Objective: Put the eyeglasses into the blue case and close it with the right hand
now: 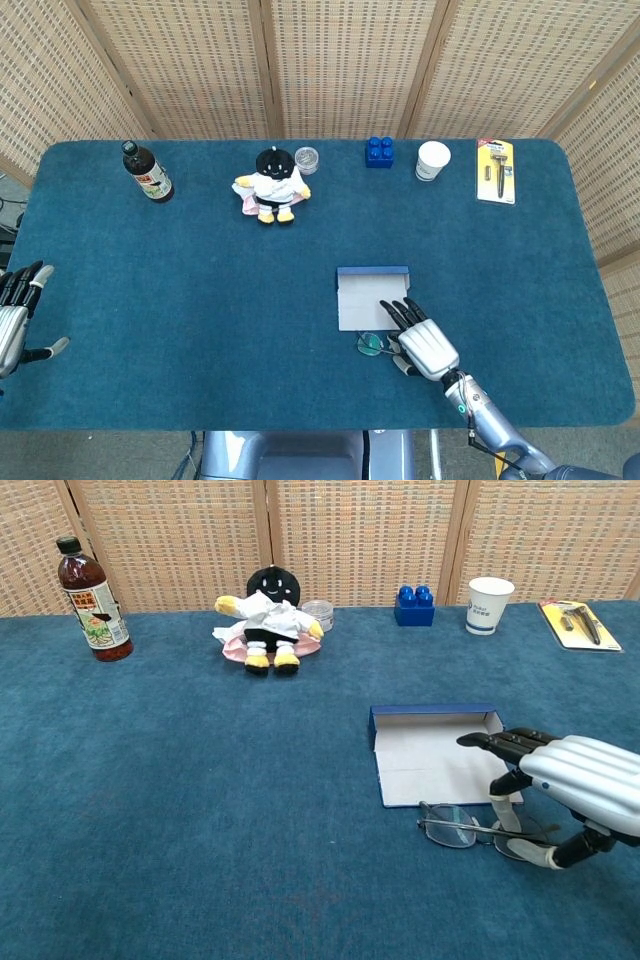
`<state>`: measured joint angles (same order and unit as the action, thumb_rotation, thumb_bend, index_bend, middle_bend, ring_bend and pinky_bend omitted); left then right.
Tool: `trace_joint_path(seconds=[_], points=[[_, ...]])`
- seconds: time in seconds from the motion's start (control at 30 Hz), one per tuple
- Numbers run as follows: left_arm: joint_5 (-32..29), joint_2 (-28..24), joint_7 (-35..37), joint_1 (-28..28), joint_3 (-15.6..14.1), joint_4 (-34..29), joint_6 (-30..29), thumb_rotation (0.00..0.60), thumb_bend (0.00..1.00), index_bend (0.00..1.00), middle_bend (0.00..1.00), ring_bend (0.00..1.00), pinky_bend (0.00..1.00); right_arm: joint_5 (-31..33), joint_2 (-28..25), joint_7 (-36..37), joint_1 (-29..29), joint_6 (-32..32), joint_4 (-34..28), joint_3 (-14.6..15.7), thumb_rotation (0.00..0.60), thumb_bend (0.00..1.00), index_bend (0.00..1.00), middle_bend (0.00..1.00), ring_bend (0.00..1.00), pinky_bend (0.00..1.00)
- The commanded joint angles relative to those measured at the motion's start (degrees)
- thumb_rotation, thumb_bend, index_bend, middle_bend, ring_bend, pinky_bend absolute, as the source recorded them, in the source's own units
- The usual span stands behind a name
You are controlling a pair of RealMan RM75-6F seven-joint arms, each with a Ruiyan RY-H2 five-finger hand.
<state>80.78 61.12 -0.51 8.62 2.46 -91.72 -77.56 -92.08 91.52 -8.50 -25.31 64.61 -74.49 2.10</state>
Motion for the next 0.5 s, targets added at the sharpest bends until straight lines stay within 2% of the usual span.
trace_joint_path(seconds=[0.03, 0.27, 0.5], points=[[-0.02, 0.0, 0.02, 0.01, 0.01, 0.05, 0.03, 0.6, 0.0, 0.0, 0.0, 0.0, 0.0, -0.96, -0.21, -0.01, 0.21, 1.58, -0.55, 0.03, 0.6, 0.44, 0.6, 0.0, 0.0, 0.0], [-0.03, 0.01, -0.02, 0.06, 0.01, 0.02, 0.11, 0.6, 0.0, 0.0, 0.0, 0.0, 0.0, -1.58, -1.52, -0.9, -0.53, 2.66, -2.41, -1.02, 0.6, 0.44, 0.6, 0.0, 0.0, 0.0], [-0.06, -0.08, 0.21, 0.06, 0.05, 0.02, 0.13, 0.6, 0.0, 0.0, 0.0, 0.0, 0.0, 0.48, -2.06, -2.72, -3.5, -0.14, -3.86, -4.3, 0.6, 0.44, 0.61, 0.01, 0.0, 0.0]])
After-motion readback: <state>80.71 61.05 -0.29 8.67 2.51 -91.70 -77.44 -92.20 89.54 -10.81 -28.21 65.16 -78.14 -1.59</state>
